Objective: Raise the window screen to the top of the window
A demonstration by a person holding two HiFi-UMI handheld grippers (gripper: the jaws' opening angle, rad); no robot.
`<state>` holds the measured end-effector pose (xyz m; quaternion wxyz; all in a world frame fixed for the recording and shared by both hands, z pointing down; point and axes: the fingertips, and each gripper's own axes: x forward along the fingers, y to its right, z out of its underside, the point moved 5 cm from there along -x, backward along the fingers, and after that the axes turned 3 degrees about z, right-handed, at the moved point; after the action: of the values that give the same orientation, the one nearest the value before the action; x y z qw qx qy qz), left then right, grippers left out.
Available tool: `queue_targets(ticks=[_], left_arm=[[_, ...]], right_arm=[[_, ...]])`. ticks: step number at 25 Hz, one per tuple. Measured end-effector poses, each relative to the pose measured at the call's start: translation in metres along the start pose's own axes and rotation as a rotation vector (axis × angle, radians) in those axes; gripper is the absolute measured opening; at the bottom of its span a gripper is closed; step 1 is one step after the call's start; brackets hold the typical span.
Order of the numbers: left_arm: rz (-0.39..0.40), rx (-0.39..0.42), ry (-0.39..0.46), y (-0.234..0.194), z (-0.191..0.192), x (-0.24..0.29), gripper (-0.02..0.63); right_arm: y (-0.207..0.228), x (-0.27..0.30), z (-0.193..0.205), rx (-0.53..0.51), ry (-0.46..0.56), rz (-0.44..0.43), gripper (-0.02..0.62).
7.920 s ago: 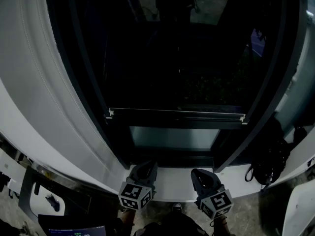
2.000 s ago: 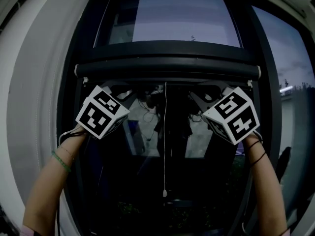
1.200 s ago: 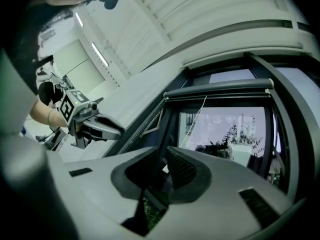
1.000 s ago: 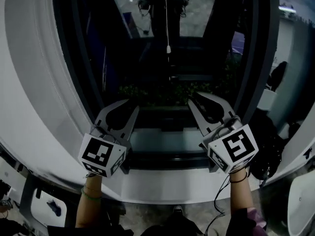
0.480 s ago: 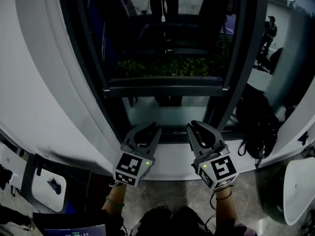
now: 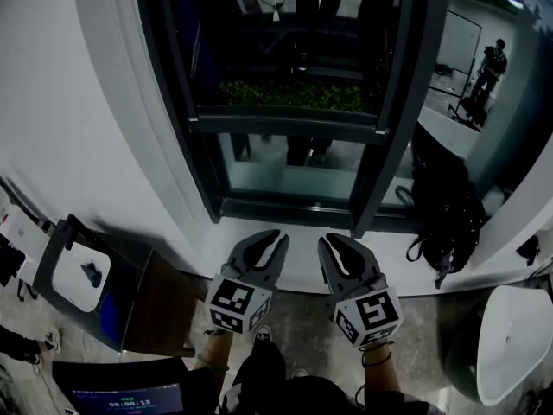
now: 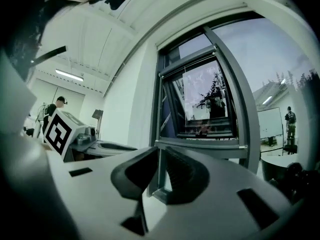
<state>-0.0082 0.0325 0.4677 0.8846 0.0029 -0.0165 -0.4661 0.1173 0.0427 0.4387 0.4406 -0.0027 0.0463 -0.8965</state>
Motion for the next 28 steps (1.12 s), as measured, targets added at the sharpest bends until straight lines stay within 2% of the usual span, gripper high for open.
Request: queue_targets(ticks=[4,9,14,17,21,28], left_arm=[[-0.026,-0.06,-0.025,0.056,0.02,-0.022,0.057],[-0.048,-0.065,-0.076,0.096,0.038,-0.048,0.057],[-0.07,-0.119,-0.053,0.103,0.04,-0.079,0.057],[-0.086,-0.104,-0.065,0.101,0.045,-0.095,0.057],[-0.074,-0.085,-0.085,0.1,0.049,-0.124,0.057],[-0.019,-0.039,-0.099,0.102,0.056,-0.2,0.057]], right_arm=[[-0.012,-0.052,0.015,0.014,-0.032,-0.029,0.048],[-0.029,-0.088,0.032,0.08,-0.055,-0.055,0.044],[-0.048,-0.107,0.038,0.119,-0.035,-0.065,0.044],[-0.06,-0.116,0.038,0.149,-0.025,-0.058,0.044],[-0.083,-0.124,0.039,0.136,-0.029,-0.03,0.044],[-0.155,-0.142,0.041,0.18,-0.024,0.003,0.044]])
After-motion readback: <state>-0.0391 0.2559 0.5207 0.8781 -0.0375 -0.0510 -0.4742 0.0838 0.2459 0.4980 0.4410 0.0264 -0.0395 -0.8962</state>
